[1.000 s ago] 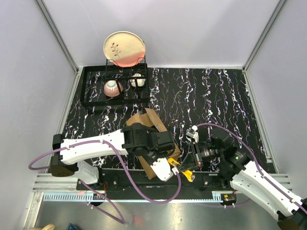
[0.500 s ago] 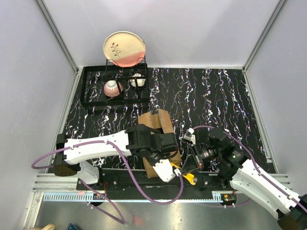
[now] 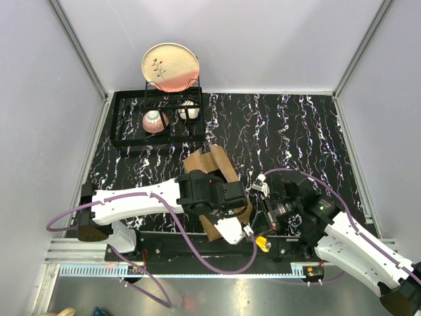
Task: Unpack the express box
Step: Cut the express box at the center of the board.
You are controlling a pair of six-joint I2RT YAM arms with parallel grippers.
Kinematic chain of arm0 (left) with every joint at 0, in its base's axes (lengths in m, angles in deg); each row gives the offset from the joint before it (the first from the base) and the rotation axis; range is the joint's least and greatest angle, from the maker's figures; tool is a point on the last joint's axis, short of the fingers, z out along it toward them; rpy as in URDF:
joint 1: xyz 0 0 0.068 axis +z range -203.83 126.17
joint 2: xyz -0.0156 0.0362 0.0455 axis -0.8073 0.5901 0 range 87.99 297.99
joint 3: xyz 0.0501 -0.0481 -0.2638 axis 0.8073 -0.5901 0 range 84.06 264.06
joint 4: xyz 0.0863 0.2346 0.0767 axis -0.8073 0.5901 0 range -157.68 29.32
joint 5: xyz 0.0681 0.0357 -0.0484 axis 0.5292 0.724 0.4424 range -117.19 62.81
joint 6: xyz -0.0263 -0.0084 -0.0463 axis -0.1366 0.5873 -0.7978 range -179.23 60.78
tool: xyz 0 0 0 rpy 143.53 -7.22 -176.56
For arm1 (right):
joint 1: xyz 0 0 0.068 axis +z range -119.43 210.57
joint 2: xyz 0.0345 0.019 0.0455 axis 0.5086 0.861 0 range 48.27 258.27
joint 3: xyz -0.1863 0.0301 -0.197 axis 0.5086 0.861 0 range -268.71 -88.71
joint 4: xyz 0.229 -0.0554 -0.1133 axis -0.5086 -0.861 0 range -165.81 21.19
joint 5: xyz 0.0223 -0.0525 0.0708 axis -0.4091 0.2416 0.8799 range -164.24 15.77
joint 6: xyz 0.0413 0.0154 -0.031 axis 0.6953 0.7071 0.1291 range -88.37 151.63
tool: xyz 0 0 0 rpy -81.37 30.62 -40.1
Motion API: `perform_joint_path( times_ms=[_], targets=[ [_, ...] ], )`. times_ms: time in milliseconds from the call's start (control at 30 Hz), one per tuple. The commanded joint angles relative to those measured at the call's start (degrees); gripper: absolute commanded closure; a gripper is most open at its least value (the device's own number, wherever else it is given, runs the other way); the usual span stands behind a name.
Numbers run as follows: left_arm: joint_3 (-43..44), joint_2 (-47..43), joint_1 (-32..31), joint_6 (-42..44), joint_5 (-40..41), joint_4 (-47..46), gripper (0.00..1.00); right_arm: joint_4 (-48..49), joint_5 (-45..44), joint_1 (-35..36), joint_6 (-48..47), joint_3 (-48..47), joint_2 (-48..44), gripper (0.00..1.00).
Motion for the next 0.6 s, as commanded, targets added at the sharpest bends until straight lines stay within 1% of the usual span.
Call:
perform_joint_path(
  times_ms=[0,67,100,133,167,200,233,300,400,567],
  targets=[
    [5.7,1.3,0.0,-6.9,6.9,-2.4,1.00,0.8,-3.0,0.1,-1.3,-4.1,1.6,1.00],
    [12.3,6.5,0.1,-11.6,4.4,2.8,1.00,3.2,-4.1,0.1,0.1,-3.9,1.6,1.00],
    [14.6,8.4,0.3,-15.0,2.7,8.8,1.00,4.0,-4.6,0.1,0.6,-3.6,1.4,1.00],
    [16.1,9.9,0.4,-15.9,0.1,10.2,1.00,5.1,-5.0,0.2,1.3,-3.3,0.8,1.00],
    [14.8,9.0,0.4,-15.8,-0.3,9.9,1.00,5.3,-5.9,0.1,1.7,-3.4,0.2,1.00],
    [12.7,7.3,0.4,-14.3,-0.2,6.1,1.00,5.2,-6.3,0.1,1.9,-3.4,-0.3,1.00],
    [7.6,3.2,0.4,-13.8,1.4,3.4,1.00,5.2,-7.0,0.2,3.0,-3.1,-1.9,1.00],
    [4.0,0.6,0.8,-13.7,3.3,-1.1,1.00,4.9,-7.7,0.2,4.4,-2.7,-4.2,1.00],
    [3.2,0.3,2.1,-16.6,5.3,-1.7,1.00,3.5,-9.8,0.1,7.1,-1.3,-8.9,1.00],
    [5.0,-1.0,4.3,-18.3,4.6,-3.2,1.00,3.1,-18.4,0.1,11.8,1.8,-17.2,1.00]
  ],
)
